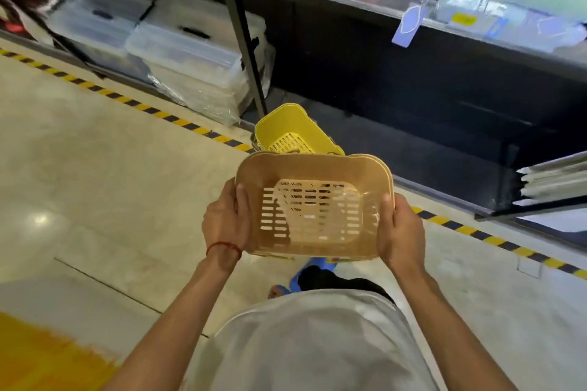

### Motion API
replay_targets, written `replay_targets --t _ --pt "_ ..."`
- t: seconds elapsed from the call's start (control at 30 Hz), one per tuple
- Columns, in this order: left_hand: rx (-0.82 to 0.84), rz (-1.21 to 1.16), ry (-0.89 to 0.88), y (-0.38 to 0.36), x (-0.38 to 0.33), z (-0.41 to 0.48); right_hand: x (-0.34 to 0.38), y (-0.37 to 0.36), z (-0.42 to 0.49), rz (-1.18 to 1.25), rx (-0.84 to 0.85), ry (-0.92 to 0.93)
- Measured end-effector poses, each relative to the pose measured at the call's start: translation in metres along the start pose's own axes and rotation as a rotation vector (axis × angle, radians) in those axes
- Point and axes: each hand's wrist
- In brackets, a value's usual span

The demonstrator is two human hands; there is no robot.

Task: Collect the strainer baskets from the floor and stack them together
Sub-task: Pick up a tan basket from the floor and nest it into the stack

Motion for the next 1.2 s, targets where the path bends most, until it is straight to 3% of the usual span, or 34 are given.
replay_targets --t 0.2,0.47,0.8,1.2 --pt "0.052 0.065 -0.070 0.001 -0.029 0.060 0.004 -0.019 0.031 0.216 -0.068 -0.095" --pt "0.157 0.089 -0.266 -0.011 -0.043 0.150 0.033 -0.055 0.046 0.117 -0.200 -0.206" --pt "0.326 0.165 -0.555 -0.018 -0.057 0.266 0.078 -0.151 0.037 0.171 -0.499 -0.395" --pt "0.413 0.299 -0.619 -0.069 -0.084 0.308 0.067 -0.195 0.071 0.149 -0.658 -0.594"
Point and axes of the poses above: each hand's wrist, its own z-axis towards the middle knuckle, its own y-axis out of the back of the hand, x = y × z, and after that the axes turned 13 degrees about z, right-handed
